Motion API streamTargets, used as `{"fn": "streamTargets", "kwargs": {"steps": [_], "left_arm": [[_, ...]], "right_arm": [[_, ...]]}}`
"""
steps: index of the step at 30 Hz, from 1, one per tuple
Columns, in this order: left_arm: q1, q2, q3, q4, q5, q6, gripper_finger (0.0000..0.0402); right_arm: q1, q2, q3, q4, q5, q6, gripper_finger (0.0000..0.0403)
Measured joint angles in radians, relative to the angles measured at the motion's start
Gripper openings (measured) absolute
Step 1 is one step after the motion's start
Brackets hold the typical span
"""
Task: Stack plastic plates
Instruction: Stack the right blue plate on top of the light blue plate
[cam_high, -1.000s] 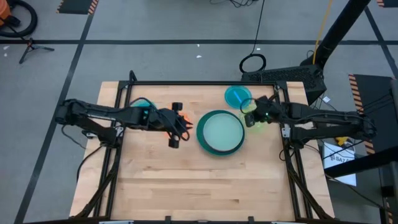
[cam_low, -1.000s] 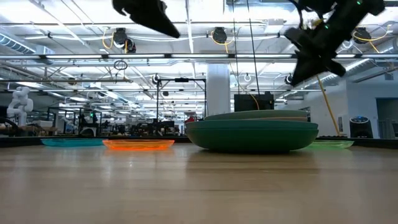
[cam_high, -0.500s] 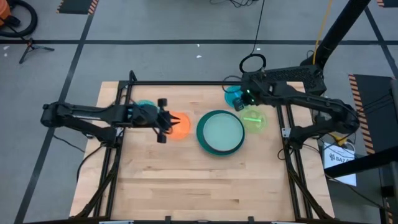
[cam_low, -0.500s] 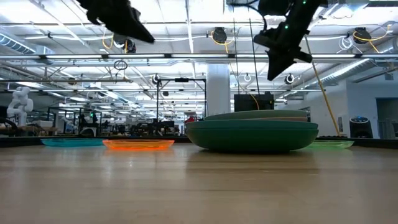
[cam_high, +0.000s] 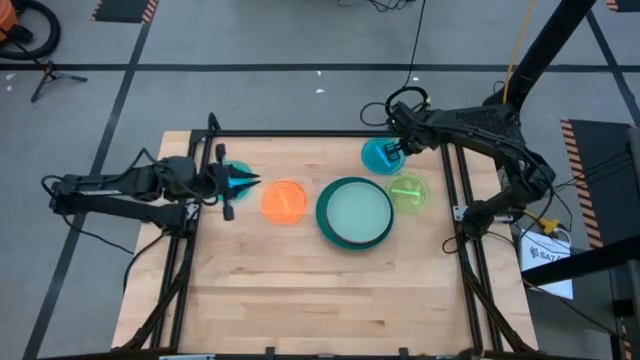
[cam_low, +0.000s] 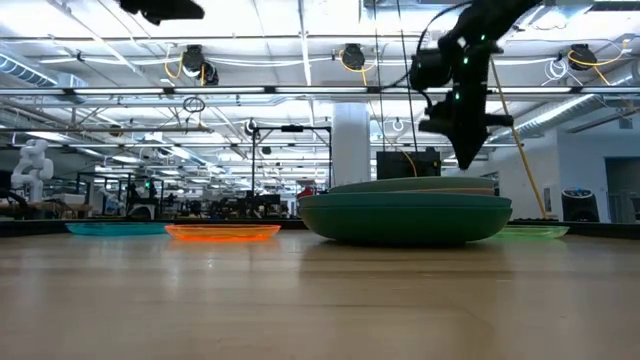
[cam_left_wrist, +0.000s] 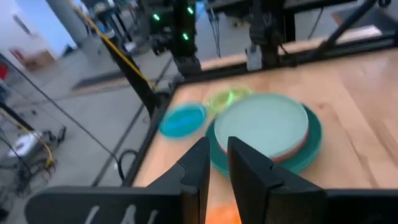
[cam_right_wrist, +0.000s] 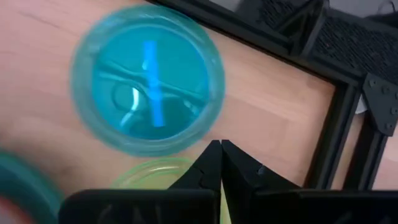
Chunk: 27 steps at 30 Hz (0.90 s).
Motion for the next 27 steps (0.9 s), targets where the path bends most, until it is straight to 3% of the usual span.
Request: {"fn": "streamTargets", "kwargs": {"steps": [3,9,18,27], "left_arm": [[0.000,-0.012,0.000,-0.049,0.000,-0.027,0.0065],[-0.001,-0.014,0.000,-0.092,0.000,-0.046,0.0065],[-0.001,-0.014,0.000,-0.113,0.000,-0.053,0.0065],[-0.001,-0.014,0.000,-0.120,0.000,-0.052,0.0065]], "right_arm": [[-0.050,0.052,0.000,0.042,-0.009,-0.030,0.0006],[-0.135,0.125,0.000,0.126,-0.184,-0.072,0.0055],[-0.215,0.225,0.000,0.162,-0.208,-0.102,0.0132],[-0.243,0.295,0.000,0.196,-0.211,-0.137,0.0148]]}}
